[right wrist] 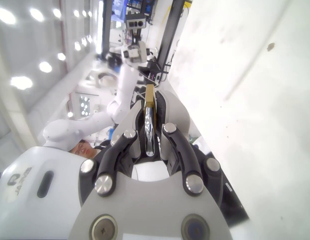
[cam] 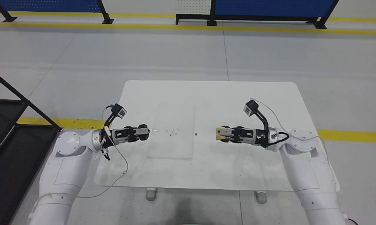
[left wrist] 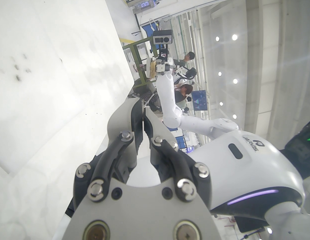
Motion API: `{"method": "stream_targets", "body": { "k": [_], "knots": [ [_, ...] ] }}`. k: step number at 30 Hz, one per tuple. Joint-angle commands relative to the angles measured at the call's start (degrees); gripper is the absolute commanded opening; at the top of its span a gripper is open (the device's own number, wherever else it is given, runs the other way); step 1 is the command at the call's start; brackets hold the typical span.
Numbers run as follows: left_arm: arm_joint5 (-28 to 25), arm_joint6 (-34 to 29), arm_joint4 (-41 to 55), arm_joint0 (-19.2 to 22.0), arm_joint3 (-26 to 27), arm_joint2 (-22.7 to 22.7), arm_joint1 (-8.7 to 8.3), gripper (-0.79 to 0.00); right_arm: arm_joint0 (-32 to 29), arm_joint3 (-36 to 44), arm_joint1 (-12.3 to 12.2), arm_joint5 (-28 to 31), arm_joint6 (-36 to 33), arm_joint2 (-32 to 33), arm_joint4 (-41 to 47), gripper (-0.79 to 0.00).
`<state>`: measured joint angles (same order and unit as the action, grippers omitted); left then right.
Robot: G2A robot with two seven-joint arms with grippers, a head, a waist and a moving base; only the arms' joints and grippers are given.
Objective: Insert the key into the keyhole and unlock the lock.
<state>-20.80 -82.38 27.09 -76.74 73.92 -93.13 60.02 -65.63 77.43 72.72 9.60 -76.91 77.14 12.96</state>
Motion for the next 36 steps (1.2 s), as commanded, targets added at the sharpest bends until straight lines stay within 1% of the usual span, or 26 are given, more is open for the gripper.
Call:
{"method": "stream_targets", "body": {
  "k": [1,5,21,23,27,36],
  "knots": [
    [0.0,0.0,0.0,0.0,0.0,0.0,0.0,-0.785,-0.3,0.08,-0.1,-0.64,0.03,-0.14,1.64,-0.785],
    [0.0,0.0,0.0,0.0,0.0,0.0,0.0,-0.785,-0.58,-0.38,-0.22,-2.23,0.5,-0.73,3.14,-0.785],
    [0.0,0.0,0.0,0.0,0.0,0.0,0.0,-0.785,-0.58,-0.38,-0.22,-2.23,0.5,-0.73,3.14,-0.785],
    [0.0,0.0,0.0,0.0,0.0,0.0,0.0,-0.785,-1.44,0.23,-0.1,-2.34,3.15,-0.88,5.02,-0.785],
    [0.0,0.0,0.0,0.0,0.0,0.0,0.0,-0.785,-2.07,-0.18,-0.09,-1.11,5.58,-1.29,6.96,-0.785],
    [0.0,0.0,0.0,0.0,0.0,0.0,0.0,-0.785,-1.5,-1.63,-0.23,0.03,6.22,-3.43,7.9,-0.785]
  ]
}}
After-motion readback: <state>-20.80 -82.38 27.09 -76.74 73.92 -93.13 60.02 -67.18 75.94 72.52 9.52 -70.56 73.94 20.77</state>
